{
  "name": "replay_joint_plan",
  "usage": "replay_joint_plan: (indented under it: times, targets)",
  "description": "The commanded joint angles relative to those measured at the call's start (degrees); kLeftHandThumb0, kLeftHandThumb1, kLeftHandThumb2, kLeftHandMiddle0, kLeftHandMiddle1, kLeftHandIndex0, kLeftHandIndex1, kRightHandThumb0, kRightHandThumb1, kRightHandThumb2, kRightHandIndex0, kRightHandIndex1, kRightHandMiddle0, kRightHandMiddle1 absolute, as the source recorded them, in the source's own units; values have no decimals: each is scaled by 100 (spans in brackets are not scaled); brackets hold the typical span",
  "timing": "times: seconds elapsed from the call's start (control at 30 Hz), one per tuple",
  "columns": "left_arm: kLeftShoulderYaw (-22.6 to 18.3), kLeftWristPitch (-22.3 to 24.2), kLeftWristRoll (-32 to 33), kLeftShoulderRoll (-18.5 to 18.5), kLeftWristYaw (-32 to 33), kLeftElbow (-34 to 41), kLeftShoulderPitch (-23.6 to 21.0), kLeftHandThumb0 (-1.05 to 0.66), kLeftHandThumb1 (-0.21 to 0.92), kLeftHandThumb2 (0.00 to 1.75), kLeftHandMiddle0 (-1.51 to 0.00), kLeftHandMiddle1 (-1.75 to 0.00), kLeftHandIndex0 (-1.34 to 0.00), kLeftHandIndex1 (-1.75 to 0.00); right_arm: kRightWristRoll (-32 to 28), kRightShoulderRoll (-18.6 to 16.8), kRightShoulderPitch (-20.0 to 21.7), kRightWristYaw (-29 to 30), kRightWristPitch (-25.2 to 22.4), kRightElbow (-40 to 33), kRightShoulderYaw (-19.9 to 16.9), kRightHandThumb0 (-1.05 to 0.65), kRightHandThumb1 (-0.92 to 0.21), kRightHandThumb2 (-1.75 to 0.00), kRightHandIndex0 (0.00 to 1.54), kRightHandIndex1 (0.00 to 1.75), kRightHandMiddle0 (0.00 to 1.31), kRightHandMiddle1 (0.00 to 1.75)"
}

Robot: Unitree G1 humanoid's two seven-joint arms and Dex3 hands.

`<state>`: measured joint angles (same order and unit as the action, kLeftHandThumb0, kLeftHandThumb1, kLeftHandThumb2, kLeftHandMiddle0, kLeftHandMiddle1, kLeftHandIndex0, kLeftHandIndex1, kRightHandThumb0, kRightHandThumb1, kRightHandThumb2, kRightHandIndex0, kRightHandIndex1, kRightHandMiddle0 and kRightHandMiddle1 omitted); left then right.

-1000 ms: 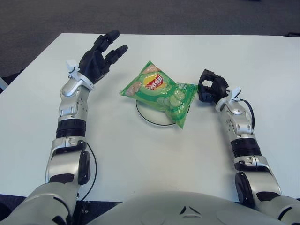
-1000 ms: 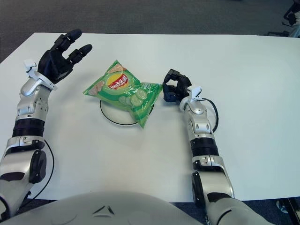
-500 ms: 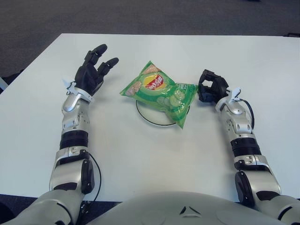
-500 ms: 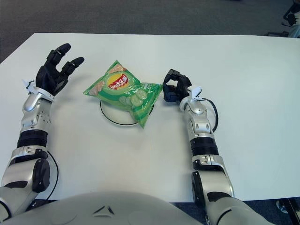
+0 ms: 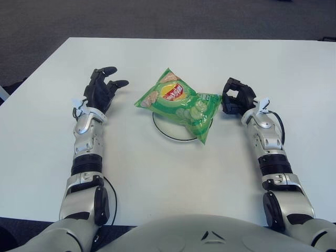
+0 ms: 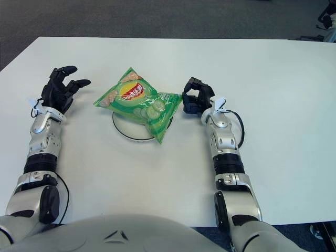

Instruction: Put the snack into the plate.

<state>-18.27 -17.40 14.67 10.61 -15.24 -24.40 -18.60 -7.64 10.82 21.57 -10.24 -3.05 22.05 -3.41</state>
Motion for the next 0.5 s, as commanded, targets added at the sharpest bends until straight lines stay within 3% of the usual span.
replay_joint_plan:
  times: [0.0,0.17,0.47]
  targets:
    - [69,54,-161,-165,256,23,530,-46,49,112,-82,-173,-49,-174,158,-19,-490,2,-453,399,96,-49,-31,-133,129,175,62,175]
    - [89,283,-308,-76,449,42,783,-47,38,124,-96,-174,-56,-175,172,-14,-492,-2,-456,392,109,-49,-31,-132,129,175,62,175]
    - [197,-59,-588,-17,471,-665,985,-50,27,138,-119,-175,-65,-175,192,45,-516,-21,-389,402,93,-49,-31,-133,129,175,62,175]
